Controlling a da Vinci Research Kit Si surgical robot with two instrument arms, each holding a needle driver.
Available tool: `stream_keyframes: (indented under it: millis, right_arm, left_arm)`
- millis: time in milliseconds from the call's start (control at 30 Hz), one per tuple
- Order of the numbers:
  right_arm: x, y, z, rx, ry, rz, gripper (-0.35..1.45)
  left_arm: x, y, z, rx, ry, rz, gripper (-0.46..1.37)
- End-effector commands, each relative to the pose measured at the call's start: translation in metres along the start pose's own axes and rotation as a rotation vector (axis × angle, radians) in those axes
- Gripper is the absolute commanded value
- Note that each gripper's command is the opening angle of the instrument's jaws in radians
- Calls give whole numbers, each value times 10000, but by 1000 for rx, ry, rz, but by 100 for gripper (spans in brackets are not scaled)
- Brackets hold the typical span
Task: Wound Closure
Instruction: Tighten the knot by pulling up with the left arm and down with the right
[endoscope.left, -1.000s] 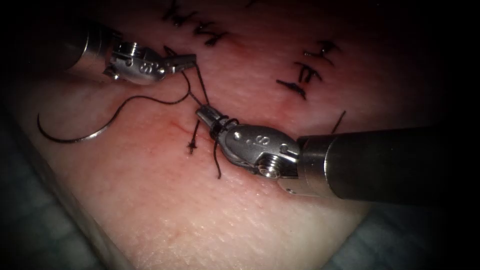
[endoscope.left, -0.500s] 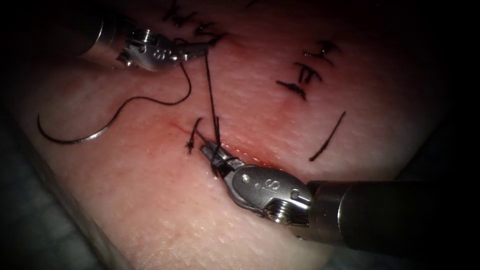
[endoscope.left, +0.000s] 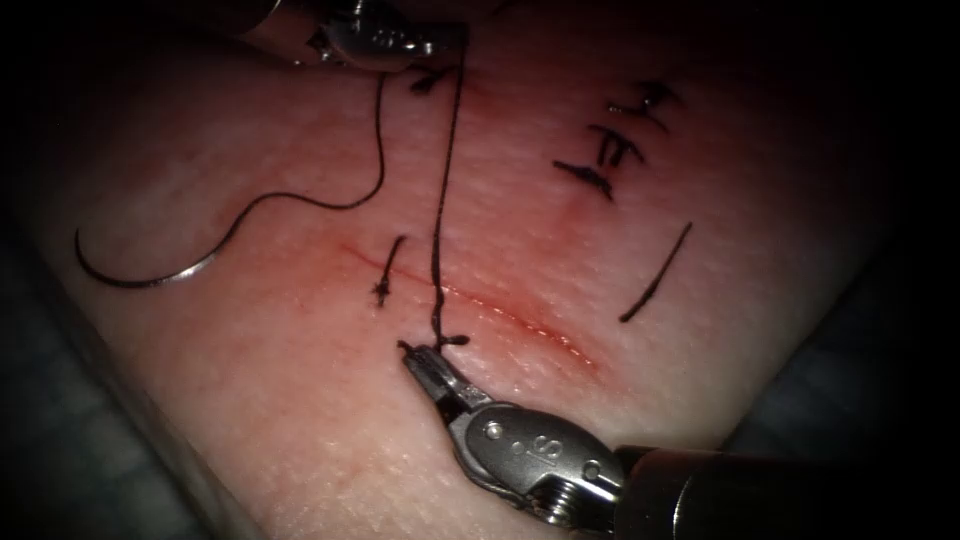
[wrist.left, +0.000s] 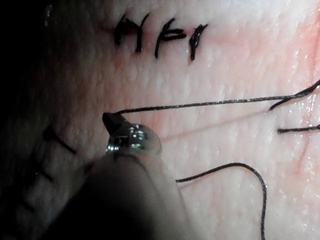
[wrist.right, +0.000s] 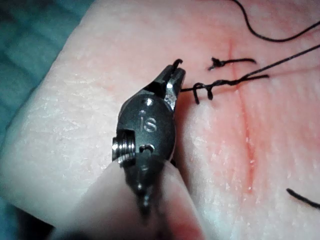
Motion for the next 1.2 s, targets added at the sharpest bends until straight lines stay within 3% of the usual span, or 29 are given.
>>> stream_keyframes:
  millis: [33, 400, 633, 800, 1033, 1200]
  right_arm:
    - [-1, -1, 0, 3, -5, 4, -35]
    - [-1, -6, 3, 38, 10, 74, -35]
    - [-15, -9, 18, 71, -39, 376, -35]
    - [-32, -17, 20, 128, -73, 493, -35]
    - [-35, -33, 10, 180, -101, 732, -35]
    - [-38, -39, -9, 254, -176, 889, -35]
  left_arm:
    - [-4, -1, 4, -8, 2, 4, -35]
    - [-17, -8, 25, -2, 6, 12, -35]
    - [-24, -13, 53, 8, 12, 35, -35]
    - [-31, -14, 71, 18, 21, 41, -35]
    - [-31, -8, 84, 22, 37, 41, -35]
    - [-19, -2, 85, 27, 61, 24, -35]
